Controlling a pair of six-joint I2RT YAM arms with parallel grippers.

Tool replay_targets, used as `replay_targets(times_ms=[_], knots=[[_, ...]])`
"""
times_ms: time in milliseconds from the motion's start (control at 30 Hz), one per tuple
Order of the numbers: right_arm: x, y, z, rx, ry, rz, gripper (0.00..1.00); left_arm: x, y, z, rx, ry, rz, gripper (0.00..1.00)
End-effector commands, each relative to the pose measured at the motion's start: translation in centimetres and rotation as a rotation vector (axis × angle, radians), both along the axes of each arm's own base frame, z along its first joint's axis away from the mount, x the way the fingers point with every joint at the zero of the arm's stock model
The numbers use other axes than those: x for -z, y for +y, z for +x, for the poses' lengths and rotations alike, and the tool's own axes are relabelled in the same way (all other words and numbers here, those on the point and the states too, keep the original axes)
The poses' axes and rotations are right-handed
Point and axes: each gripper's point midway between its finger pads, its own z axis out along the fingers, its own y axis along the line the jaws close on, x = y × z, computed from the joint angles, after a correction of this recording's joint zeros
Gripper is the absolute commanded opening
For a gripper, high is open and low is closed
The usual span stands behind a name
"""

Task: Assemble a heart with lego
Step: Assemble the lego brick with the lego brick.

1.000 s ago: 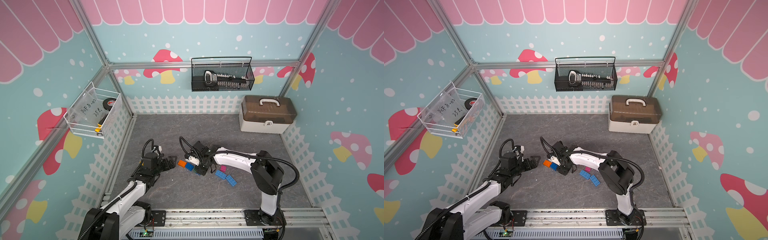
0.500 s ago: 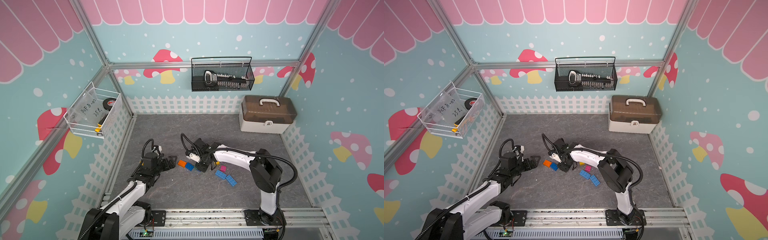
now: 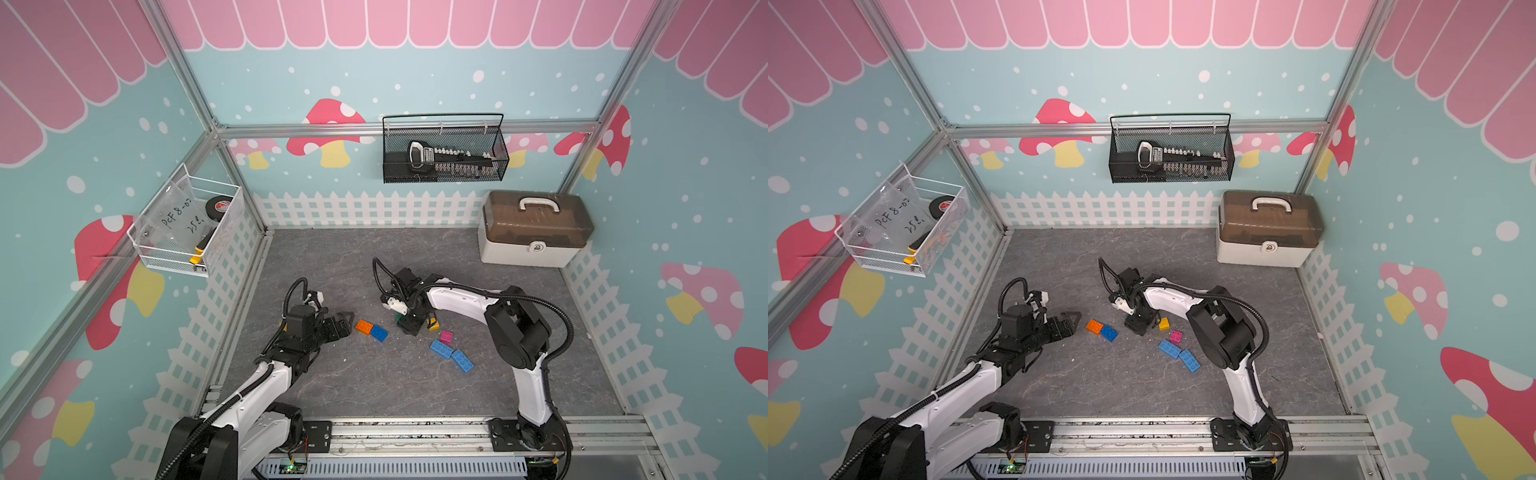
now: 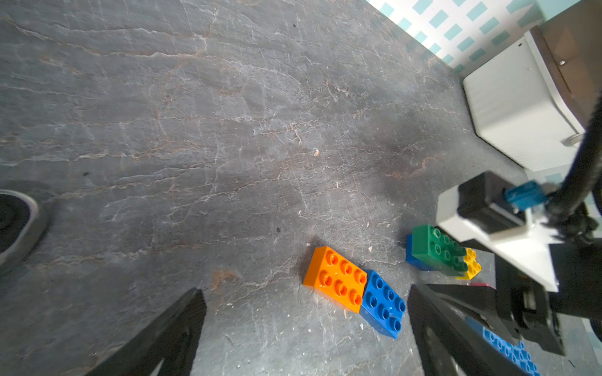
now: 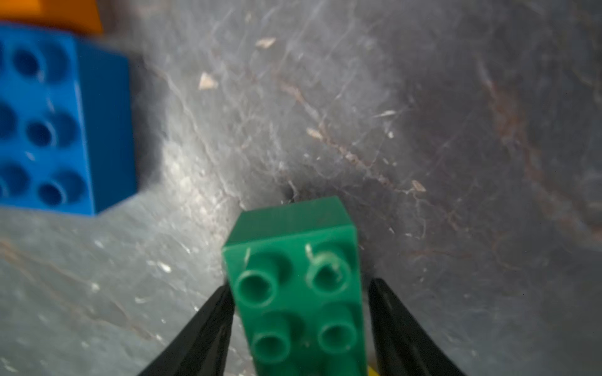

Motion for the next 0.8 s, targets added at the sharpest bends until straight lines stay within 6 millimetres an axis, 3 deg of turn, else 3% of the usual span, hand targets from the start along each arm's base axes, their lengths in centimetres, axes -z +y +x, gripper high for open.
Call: replay_targets(times_ms=[0,100,133,567,700,767], knots=[[1.1,-2.5,-1.3,-0.004,0.036,-0.082,0.85,-1.3,-0.1,0.5,0.003,-0.038,0.012,0.96],[0.6,-2.9,-0.9,0.033,0.024,-0.052,0.91,-1.3,-0.1,0.5,0.004,-0.037,0.011,0.96],[0.5,-3.0,-0.7,0.045,0.022,-0.04,0.98,-1.3,0.0,0.5,0.003,-0.037,0.011,0.96],[-2.1,-3.4,3.8,0.182,-0.085,0.028,0.99,-1.2,-0.1,0.5,0.003,-0.035,0.01,0.96],[-3.5,-3.1,3.5,0.19,-0.089,0.072,0.99,-1.2,-0.1,0.5,0.004,-0.036,0.008,0.96],[-5.7,-3.0,2.8,0.201,-0.098,0.127,0.99,-1.2,-0.2,0.5,0.005,-0.035,0.006,0.96]])
